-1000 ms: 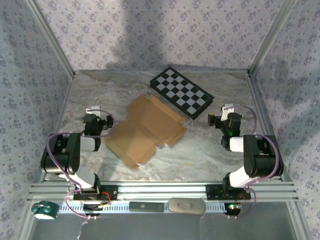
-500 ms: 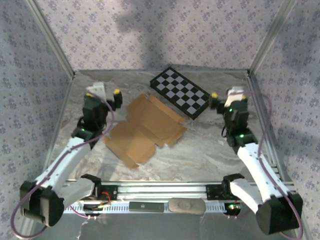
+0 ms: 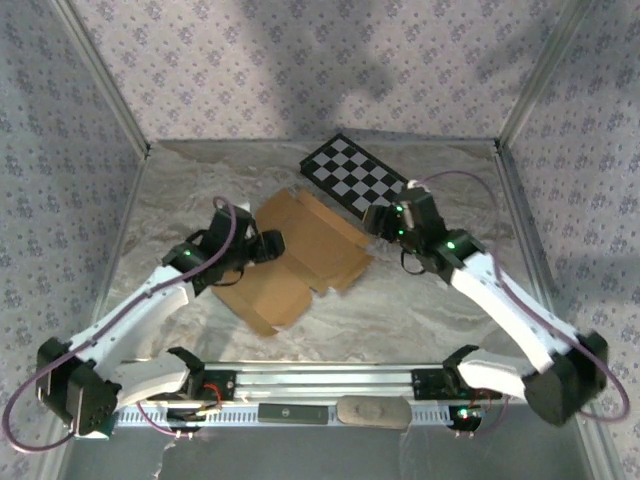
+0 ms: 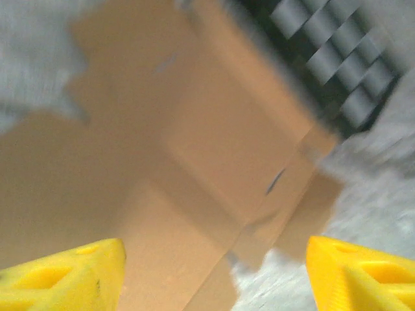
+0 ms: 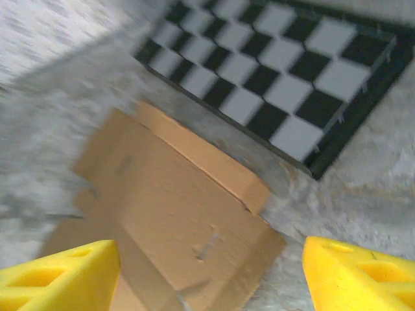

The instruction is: Fold the paper box

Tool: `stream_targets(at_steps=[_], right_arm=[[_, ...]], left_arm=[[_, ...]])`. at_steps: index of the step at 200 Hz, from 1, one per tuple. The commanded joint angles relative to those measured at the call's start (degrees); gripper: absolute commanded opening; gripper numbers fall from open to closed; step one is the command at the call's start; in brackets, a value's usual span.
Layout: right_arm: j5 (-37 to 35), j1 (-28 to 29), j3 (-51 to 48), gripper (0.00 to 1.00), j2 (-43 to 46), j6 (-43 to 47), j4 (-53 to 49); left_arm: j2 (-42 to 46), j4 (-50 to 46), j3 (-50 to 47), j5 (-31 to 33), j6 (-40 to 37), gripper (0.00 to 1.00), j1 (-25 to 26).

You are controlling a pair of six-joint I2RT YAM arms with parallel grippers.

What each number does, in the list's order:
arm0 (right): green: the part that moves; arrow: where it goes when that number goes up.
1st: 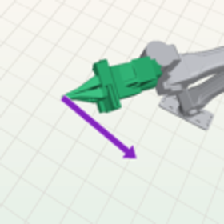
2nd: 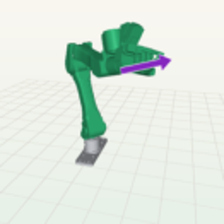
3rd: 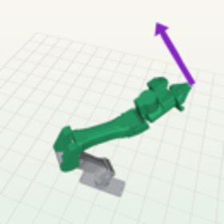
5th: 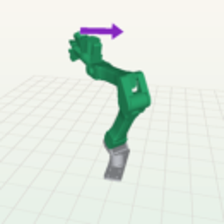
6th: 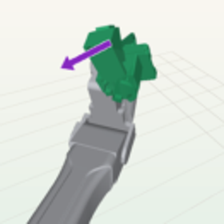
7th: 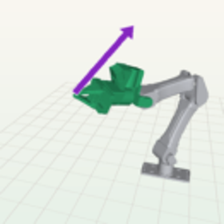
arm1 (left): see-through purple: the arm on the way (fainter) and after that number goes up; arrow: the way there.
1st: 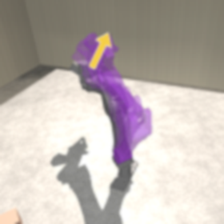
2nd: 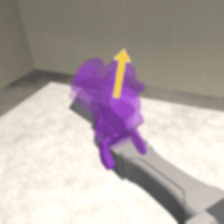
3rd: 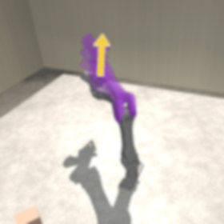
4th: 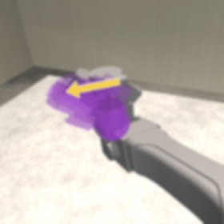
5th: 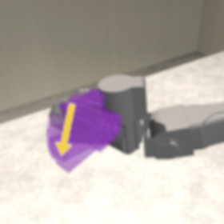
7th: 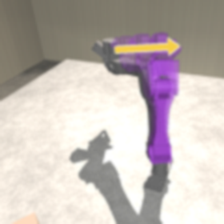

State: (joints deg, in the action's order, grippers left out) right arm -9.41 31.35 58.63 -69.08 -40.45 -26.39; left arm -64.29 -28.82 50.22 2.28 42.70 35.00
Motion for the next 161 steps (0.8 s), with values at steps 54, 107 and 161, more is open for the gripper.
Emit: stream_targets(at_steps=[54,107,161], right_arm=[[10.3,-7.0,-2.4,0.6,-22.8,-4.1,14.4],[12.2,-7.3,-0.7,0.47,-32.8,-4.0,18.3],[13.4,-6.2,2.3,0.44,-34.9,-1.3,21.4]], left_arm=[[-12.5,2.3,-4.4,-1.4,4.2,0.62,2.5],[-12.2,0.8,-3.6,0.7,2.8,0.63,2.1],[-11.9,0.8,-3.8,-0.2,1.8,0.63,0.2]])
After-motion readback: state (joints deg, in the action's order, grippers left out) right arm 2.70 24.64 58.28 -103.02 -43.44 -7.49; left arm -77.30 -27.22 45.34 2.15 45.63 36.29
